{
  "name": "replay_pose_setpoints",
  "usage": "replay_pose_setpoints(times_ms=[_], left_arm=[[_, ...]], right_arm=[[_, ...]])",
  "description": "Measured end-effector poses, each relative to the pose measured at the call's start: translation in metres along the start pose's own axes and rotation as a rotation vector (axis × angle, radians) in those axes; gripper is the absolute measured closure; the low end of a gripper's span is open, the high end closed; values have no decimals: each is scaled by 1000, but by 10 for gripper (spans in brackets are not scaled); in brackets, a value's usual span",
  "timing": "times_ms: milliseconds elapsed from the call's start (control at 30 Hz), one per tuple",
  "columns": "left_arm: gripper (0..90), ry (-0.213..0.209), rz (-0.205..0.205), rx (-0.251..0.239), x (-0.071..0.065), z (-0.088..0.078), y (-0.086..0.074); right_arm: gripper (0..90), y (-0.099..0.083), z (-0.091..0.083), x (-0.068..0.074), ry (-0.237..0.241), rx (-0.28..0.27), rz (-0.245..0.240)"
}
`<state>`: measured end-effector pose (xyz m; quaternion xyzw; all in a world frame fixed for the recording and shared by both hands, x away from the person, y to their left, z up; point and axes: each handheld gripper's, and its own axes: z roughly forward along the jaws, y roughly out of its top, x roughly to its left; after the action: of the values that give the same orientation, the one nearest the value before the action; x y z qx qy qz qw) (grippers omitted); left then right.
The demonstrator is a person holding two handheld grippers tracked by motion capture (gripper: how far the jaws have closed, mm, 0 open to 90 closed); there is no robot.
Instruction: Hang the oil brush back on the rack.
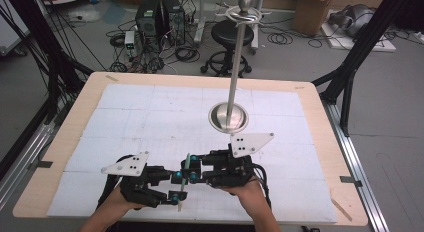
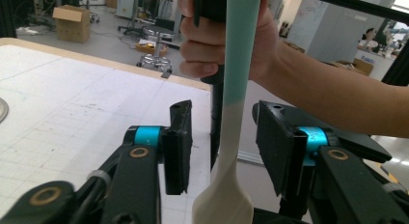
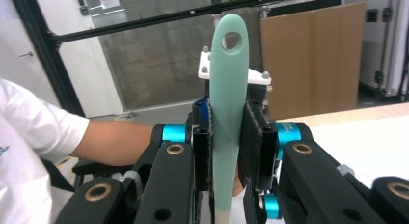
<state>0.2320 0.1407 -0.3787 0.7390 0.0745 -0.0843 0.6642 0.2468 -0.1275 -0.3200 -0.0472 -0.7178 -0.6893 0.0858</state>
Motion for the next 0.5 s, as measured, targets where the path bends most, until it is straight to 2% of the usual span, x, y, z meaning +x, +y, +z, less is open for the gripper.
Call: replay_pose_setpoints(times_ms=[233, 333, 467, 500], left_arm=[[701, -13, 0, 6, 0, 0, 0], [796, 2, 22, 7, -1, 0, 0], [809, 44, 31, 15, -2, -1, 0], [812, 59, 27, 19, -1, -1, 0]], right_arm=[[761, 0, 2, -2, 25, 10, -13], [760, -1, 2, -2, 24, 15, -7], [742, -1, 1, -2, -4, 16, 5], [687, -1, 1, -2, -17, 7, 20]])
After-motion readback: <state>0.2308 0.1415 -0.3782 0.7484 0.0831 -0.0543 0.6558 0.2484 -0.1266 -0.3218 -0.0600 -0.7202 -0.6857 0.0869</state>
